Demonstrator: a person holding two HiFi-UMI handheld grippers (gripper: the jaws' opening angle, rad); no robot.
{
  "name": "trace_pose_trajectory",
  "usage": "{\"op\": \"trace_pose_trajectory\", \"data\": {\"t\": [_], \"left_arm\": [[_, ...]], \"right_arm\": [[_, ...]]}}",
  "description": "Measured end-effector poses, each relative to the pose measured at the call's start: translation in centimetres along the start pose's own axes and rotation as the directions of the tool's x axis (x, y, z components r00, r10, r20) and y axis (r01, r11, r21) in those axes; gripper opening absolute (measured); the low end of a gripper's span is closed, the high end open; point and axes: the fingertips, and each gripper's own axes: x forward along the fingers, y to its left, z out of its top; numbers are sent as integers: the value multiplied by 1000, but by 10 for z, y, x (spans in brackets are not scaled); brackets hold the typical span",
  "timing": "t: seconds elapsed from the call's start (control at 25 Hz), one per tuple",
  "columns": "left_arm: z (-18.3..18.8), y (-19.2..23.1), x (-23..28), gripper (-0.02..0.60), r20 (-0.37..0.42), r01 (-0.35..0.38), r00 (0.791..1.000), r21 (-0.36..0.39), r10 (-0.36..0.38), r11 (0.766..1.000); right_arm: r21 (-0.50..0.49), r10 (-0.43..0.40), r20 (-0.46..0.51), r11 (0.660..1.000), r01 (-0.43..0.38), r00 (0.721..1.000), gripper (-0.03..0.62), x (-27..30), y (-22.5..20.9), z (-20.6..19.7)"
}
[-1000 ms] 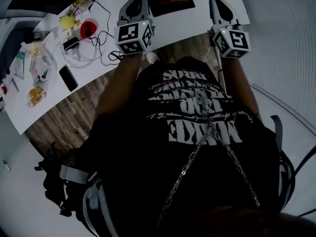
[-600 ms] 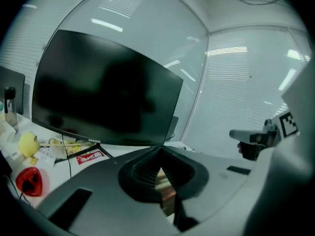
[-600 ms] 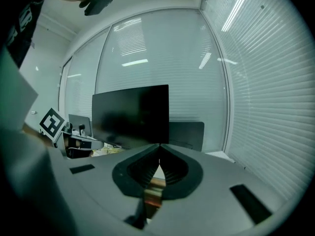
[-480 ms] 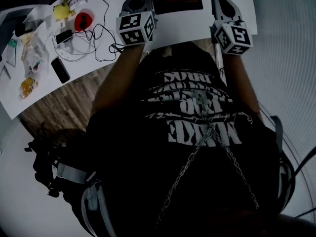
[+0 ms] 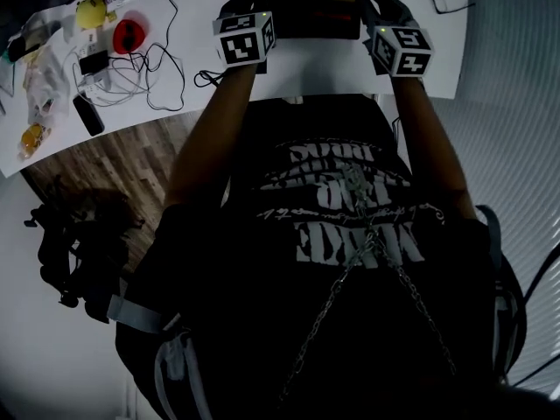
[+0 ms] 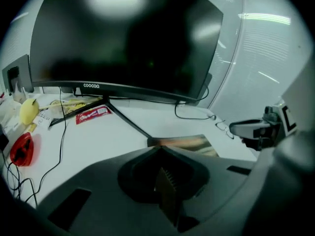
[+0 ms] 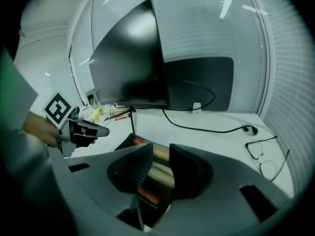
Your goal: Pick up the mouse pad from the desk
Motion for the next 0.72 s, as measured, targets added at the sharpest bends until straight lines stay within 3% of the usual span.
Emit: {"op": "trace_pose_trajectory", "data": {"t": [0.12,0.2,0.4,0.48,0.6,0.72], "left_arm": [[-13,8,16,12,-55,-40,998,2,40,999],[-22,12,26,55,-92,-57,994,15,58,998],[-44,2,45,150,-220,-8,975,36,15,999],[-57,2,54,172,-266,-17,963,63,33,998],[-60,6,58,184,-275,-70,956,129,103,989],[-60,5,57,183,-259,-96,957,134,128,986]], "right_arm": [[-7,23,-100,1000,-24,995,109,25,-13,-22],[-13,36,-178,999,-38,983,134,39,-17,-39],[-23,8,-318,1000,-16,948,183,57,-27,-71],[-19,0,-361,1000,-7,932,195,61,-30,-82],[-28,-15,-398,1000,4,917,209,63,-30,-93],[-39,-25,-394,999,11,919,210,63,-25,-92]]}}
